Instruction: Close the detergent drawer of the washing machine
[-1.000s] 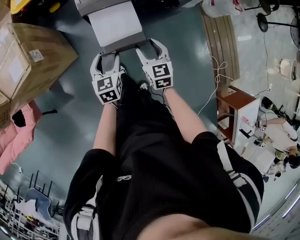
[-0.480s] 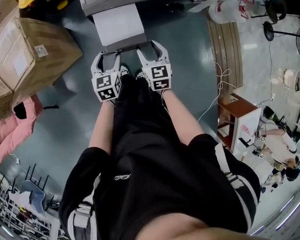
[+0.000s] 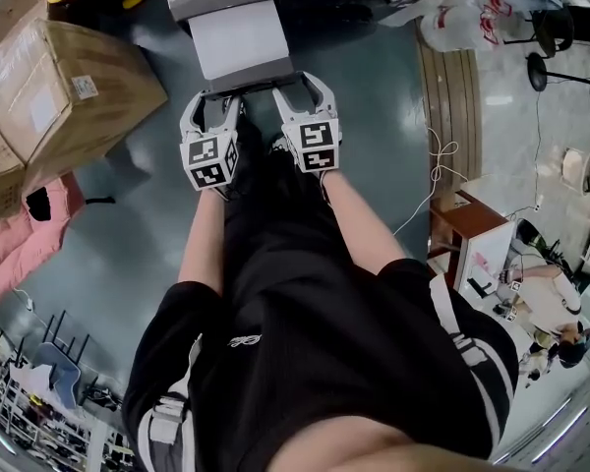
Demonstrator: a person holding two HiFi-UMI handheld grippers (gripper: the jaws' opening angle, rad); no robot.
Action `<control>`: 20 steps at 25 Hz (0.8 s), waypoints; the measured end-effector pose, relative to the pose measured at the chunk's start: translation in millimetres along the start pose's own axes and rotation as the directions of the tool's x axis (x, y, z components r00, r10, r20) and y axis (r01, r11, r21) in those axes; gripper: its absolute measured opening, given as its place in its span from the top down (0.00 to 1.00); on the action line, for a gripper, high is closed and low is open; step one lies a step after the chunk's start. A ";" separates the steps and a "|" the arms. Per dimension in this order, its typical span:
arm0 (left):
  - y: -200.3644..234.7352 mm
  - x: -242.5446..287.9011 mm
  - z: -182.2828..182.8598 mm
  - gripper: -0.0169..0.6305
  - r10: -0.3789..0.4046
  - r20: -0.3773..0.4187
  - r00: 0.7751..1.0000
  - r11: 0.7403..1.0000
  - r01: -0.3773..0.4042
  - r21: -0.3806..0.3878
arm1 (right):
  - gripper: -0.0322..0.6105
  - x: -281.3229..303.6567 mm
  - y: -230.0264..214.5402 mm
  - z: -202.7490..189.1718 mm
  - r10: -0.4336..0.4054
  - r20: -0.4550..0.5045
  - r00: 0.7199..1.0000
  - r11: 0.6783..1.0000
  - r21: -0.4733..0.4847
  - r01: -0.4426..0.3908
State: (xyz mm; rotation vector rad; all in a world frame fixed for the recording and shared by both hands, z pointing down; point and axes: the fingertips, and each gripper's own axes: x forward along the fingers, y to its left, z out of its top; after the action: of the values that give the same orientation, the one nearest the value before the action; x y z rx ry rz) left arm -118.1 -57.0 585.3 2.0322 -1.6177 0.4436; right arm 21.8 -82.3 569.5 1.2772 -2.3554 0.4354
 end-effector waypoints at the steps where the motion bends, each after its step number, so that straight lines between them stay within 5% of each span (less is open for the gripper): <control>1: 0.3 0.2 0.2 0.52 0.000 -0.001 1.000 1.000 0.000 -0.001 | 0.59 0.6 -0.1 -0.2 -0.001 -0.001 1.000 1.000 0.000 0.001; 20: 10.2 13.7 19.2 0.52 0.001 -0.006 1.000 1.000 -0.001 0.004 | 0.59 18.2 -7.9 16.2 -0.014 -0.002 1.000 1.000 -0.009 0.014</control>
State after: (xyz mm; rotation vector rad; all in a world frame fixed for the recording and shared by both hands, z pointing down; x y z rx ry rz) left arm -125.7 -80.6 578.7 2.0316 -1.6151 0.4532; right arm 16.1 -106.9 565.2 1.2874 -2.3432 0.4213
